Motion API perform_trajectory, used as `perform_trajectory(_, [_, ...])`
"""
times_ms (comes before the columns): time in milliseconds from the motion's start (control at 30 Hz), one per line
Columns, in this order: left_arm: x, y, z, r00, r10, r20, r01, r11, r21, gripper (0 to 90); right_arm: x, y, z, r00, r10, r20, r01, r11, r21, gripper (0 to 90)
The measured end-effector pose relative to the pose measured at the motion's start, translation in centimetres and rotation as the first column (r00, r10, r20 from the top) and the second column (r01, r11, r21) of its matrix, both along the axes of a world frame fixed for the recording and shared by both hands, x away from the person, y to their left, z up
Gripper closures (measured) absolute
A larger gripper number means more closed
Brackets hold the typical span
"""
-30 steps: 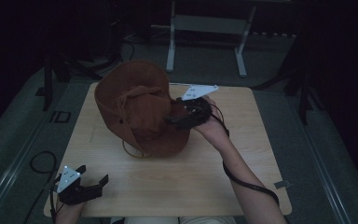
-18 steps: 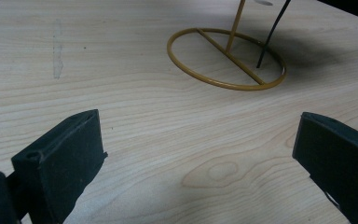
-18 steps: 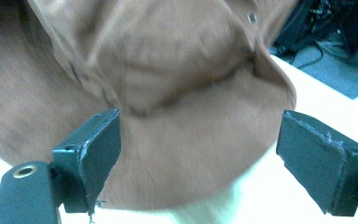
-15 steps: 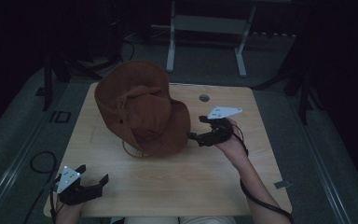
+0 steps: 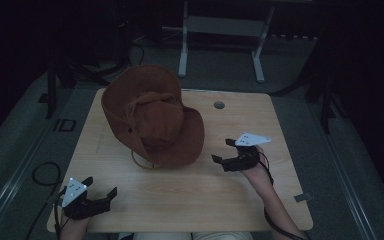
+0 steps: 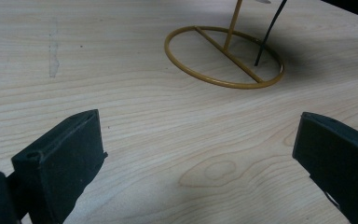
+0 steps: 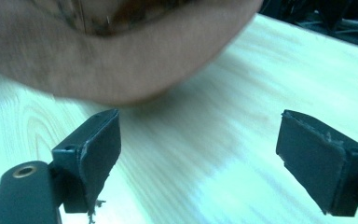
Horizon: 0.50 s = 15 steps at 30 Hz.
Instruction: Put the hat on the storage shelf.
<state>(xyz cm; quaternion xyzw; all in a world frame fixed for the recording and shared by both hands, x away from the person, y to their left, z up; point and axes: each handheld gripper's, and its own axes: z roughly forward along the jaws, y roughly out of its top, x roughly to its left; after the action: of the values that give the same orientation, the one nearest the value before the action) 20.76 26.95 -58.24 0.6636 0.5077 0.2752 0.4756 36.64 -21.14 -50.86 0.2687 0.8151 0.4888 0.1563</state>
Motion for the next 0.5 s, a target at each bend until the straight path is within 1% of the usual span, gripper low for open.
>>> perform_trajectory(33, [0.0, 0.0, 0.0, 1.0000, -0.001, -0.002, 0.001, 1.0000, 0.000, 2.2, -0.1, -0.2, -0.4, 1.0000, -0.003, -0.007, 0.003, 1.0000, -0.004, 14.1])
perform_trajectory(67, [0.0, 0.0, 0.0, 1.0000, 0.000, -0.003, 0.000, 1.0000, -0.005, 2.2, -0.3, -0.5, -0.8, 0.9997, -0.010, -0.022, 0.010, 0.9999, -0.001, 15.4])
perform_trajectory(100, [0.0, 0.0, 0.0, 1.0000, 0.001, -0.003, -0.001, 1.0000, -0.005, 2.2, -0.5, -0.7, -1.2, 0.9992, -0.006, -0.039, 0.006, 1.0000, -0.006, 15.4])
perform_trajectory(133, [0.0, 0.0, 0.0, 1.0000, 0.001, -0.005, -0.001, 1.0000, -0.004, 2.2, -0.7, -0.9, -1.6, 0.9990, -0.008, -0.045, 0.008, 0.9998, -0.019, 15.3])
perform_trajectory(200, [0.1, -0.1, 0.0, 1.0000, -0.001, -0.007, 0.001, 1.0000, -0.003, 2.2, -1.3, -1.2, -2.4, 0.9994, -0.002, -0.035, 0.001, 0.9996, -0.030, 13.7])
perform_trajectory(267, [0.1, -0.1, 0.0, 1.0000, -0.003, -0.009, 0.003, 1.0000, -0.004, 2.2, -1.7, -1.6, -3.0, 0.9992, 0.006, -0.040, -0.007, 0.9996, -0.029, 13.2])
perform_trajectory(333, [0.1, -0.1, 0.0, 0.9999, -0.004, -0.010, 0.004, 1.0000, -0.004, 2.2, -2.2, -2.1, -3.5, 0.9991, 0.002, -0.041, -0.003, 0.9998, -0.018, 13.1])
perform_trajectory(500, [0.1, 0.0, -0.1, 0.9999, -0.008, -0.010, 0.007, 0.9999, -0.010, 2.2, -3.5, -3.6, -4.4, 0.9991, -0.021, -0.037, 0.019, 0.9989, -0.042, 13.2])
